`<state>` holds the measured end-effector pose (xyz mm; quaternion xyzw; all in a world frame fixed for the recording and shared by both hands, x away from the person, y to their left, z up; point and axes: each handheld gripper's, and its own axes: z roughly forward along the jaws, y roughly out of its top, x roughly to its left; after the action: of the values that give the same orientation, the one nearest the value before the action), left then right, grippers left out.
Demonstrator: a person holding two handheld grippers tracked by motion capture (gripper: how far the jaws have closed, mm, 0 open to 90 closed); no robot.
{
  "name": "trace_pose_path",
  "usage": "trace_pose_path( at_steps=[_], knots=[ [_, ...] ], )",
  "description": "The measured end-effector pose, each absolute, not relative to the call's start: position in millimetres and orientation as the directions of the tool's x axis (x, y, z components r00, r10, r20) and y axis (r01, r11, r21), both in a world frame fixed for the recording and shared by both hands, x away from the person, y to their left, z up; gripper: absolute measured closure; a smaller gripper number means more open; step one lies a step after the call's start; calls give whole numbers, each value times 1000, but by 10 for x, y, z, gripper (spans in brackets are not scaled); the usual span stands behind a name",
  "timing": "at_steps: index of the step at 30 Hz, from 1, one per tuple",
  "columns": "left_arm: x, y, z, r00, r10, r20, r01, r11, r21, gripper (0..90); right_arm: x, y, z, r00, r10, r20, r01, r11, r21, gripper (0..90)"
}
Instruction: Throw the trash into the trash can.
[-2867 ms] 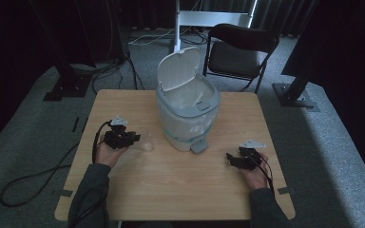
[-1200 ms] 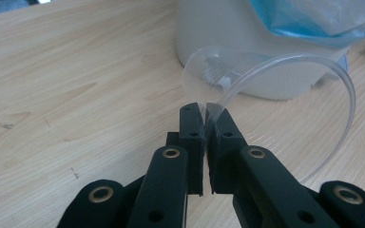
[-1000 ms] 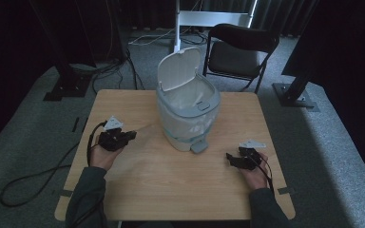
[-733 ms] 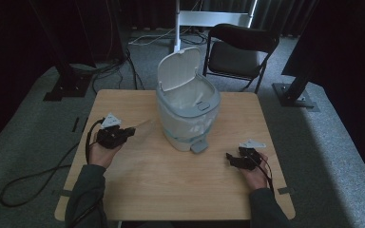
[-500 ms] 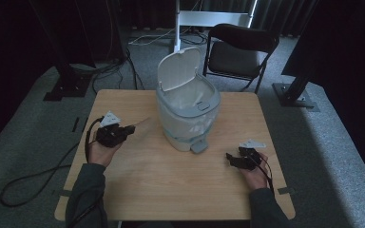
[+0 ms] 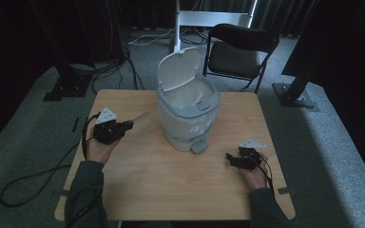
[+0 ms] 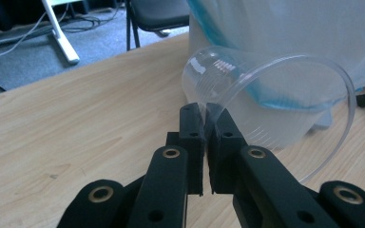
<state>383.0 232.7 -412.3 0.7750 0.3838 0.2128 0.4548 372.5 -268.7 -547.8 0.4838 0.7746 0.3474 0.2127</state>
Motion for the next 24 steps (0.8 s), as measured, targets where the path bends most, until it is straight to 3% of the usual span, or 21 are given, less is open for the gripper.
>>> trace_pose_path(
  at_steps=[24],
  knots=[
    [3794,2334,-3861,617,787,12,341,-281,897,858,3725,-2687,-5478,-442,897,7,601,290,744,322]
  ],
)
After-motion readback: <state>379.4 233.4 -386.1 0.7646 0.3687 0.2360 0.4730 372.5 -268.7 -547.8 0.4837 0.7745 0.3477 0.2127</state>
